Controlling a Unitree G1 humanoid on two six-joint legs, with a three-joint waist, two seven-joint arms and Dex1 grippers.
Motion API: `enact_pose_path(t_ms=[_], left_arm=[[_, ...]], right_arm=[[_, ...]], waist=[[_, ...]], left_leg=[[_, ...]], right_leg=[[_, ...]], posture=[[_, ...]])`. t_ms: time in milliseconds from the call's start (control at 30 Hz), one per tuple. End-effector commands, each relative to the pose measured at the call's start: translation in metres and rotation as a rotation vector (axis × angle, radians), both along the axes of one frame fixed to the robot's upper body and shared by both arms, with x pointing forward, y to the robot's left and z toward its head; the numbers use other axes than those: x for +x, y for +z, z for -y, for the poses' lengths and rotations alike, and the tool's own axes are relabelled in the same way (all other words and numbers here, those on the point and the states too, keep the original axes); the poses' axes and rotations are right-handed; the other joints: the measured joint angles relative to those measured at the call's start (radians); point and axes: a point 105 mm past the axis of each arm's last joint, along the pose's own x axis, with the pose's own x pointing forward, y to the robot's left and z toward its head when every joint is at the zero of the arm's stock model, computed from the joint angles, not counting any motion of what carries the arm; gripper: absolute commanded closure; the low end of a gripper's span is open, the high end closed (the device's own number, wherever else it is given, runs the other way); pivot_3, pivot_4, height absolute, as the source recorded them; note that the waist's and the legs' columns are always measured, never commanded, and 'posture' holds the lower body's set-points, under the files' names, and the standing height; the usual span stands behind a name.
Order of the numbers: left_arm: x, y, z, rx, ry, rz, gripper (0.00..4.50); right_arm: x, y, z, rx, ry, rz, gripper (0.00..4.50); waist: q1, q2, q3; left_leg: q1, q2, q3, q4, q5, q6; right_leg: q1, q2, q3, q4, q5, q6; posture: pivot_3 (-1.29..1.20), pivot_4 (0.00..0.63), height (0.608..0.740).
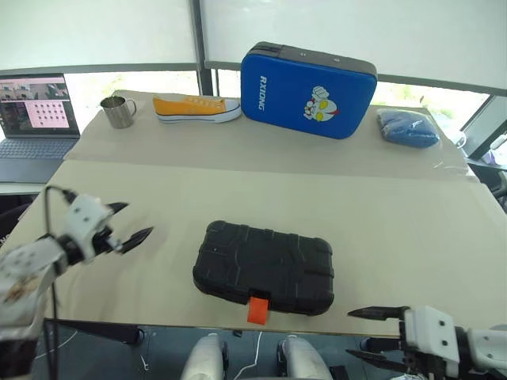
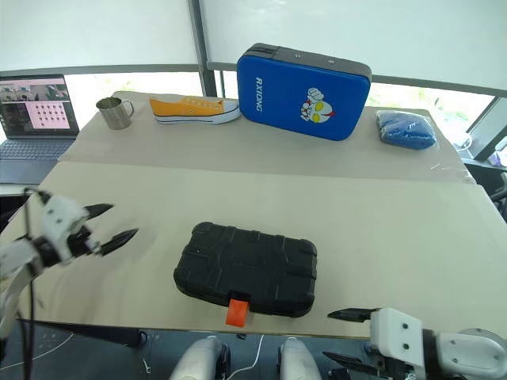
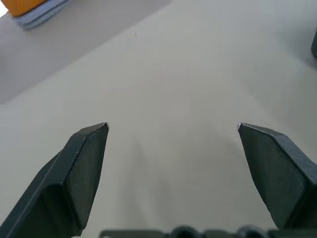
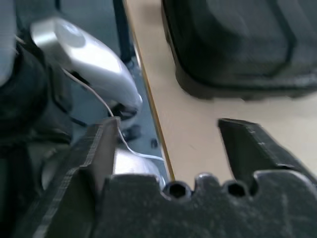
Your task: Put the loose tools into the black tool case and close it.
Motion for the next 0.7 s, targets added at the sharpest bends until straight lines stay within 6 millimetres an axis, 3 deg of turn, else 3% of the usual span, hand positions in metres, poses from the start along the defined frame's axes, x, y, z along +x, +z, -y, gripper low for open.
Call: enact_pose_path(t_ms=[33, 167, 233, 300, 400, 567, 700], left_arm=[[0.024, -0.006, 0.029, 0.073, -0.16, -0.011, 1.52], [0.041, -0.004, 0.068, 0.107, -0.344, -0.007, 2.97], [0.037, -0.006, 0.086, 0.112, -0.458, -0.038, 3.78], [0.034, -0.009, 0.098, 0.142, -0.522, -0.052, 4.46], [0.018, -0.018, 0.111, 0.228, -0.646, -0.106, 4.46], [-0.006, -0.02, 0.106, 0.234, -0.705, -0.208, 4.46], [-0.013, -0.016, 0.102, 0.238, -0.694, -0.209, 4.46]], right_arm=[[0.001, -0.001, -0.015, 0.018, 0.064, -0.015, 2.6], [0.018, -0.004, -0.024, 0.032, 0.066, -0.001, 3.97], [0.025, -0.005, -0.028, 0.042, 0.067, 0.001, 4.5], [0.031, -0.006, -0.031, 0.048, 0.066, 0.006, 4.5], [0.058, 0.001, -0.033, 0.055, -0.022, 0.08, 4.5], [0.096, 0.016, -0.017, 0.068, -0.203, 0.18, 4.5], [0.101, 0.015, -0.006, 0.038, -0.236, 0.185, 4.5]], waist=[[-0.002, -0.001, 0.0], [-0.012, -0.001, 0.0], [-0.015, -0.001, 0.0], [-0.017, -0.001, 0.0], [-0.022, -0.002, 0.001], [-0.028, -0.002, 0.001], [-0.023, -0.001, 0.001]], left_leg=[[-0.001, 0.0, 0.0, 0.0, 0.0, 0.0], [-0.006, -0.001, 0.001, -0.001, -0.001, -0.001], [-0.008, -0.002, 0.002, -0.001, -0.001, -0.001], [-0.009, -0.002, 0.002, -0.001, -0.001, -0.001], [-0.009, -0.001, 0.001, -0.001, -0.001, -0.001], [-0.009, -0.001, 0.0, 0.0, -0.001, -0.001], [-0.009, -0.001, -0.001, 0.0, -0.001, -0.001]], right_leg=[[0.0, 0.0, 0.0, 0.0, 0.005, 0.0], [-0.005, 0.003, 0.001, 0.0, 0.006, 0.0], [-0.006, 0.003, 0.001, 0.0, 0.006, 0.0], [-0.006, 0.004, 0.0, 0.0, 0.006, 0.0], [-0.007, 0.004, 0.0, 0.0, 0.006, 0.0], [-0.007, 0.003, 0.001, 0.001, 0.006, 0.0], [-0.007, 0.002, 0.001, 0.001, 0.005, 0.001]], posture=[[0.0, 0.15, 0.739], [0.0, 0.15, 0.739], [0.0, 0.15, 0.739], [0.0, 0.15, 0.739], [0.0, 0.15, 0.739], [0.0, 0.15, 0.739], [0.0, 0.15, 0.739]])
